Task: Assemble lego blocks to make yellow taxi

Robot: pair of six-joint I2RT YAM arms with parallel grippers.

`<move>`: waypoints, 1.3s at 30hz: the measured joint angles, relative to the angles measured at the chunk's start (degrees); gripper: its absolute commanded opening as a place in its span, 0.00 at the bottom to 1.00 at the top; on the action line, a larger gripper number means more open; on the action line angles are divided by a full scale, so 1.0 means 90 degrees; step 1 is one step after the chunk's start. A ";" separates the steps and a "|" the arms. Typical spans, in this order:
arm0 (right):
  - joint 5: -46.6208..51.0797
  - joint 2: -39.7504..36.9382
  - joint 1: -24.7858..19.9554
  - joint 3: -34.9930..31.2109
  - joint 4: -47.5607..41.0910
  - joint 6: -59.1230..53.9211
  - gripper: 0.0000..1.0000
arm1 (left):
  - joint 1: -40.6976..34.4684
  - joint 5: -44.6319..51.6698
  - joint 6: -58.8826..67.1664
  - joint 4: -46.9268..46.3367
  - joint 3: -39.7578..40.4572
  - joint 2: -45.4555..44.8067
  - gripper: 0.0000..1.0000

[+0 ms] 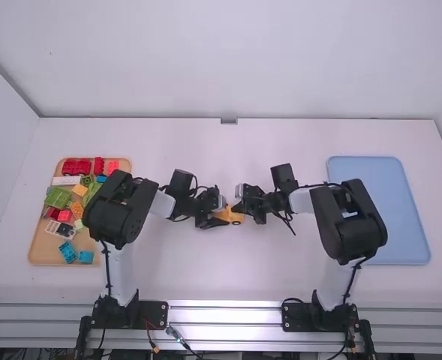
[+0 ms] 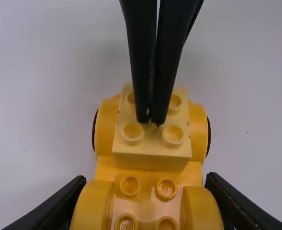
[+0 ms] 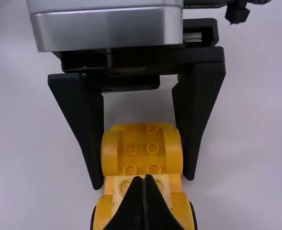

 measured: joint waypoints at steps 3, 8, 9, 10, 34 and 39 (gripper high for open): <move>0.0002 0.0046 0.0000 0.0015 0.0017 0.0005 0.00 | -0.0002 -0.0007 0.0000 0.0007 0.0000 0.0000 0.53; -0.0367 0.0321 -0.0061 0.0134 0.0083 0.0119 0.00 | 0.0010 -0.0034 -0.0061 0.0022 0.0000 0.0000 0.53; -0.0454 0.0376 -0.0092 0.0170 0.0044 0.0121 0.00 | 0.0012 -0.0036 -0.0070 0.0022 0.0000 0.0000 0.53; -0.0483 0.0393 -0.0104 0.0182 0.0032 0.0119 0.00 | 0.0015 -0.0039 -0.0070 0.0022 0.0000 0.0000 0.54; 0.0148 -0.0886 -0.0124 0.1341 -0.0777 0.0168 0.99 | -0.0019 -0.0075 -0.0010 0.0119 0.0000 0.0000 0.83; 0.0682 -0.1205 -0.0126 0.1399 -0.1093 0.0491 0.99 | -0.0022 -0.0075 0.0002 0.0112 0.0002 0.0000 0.99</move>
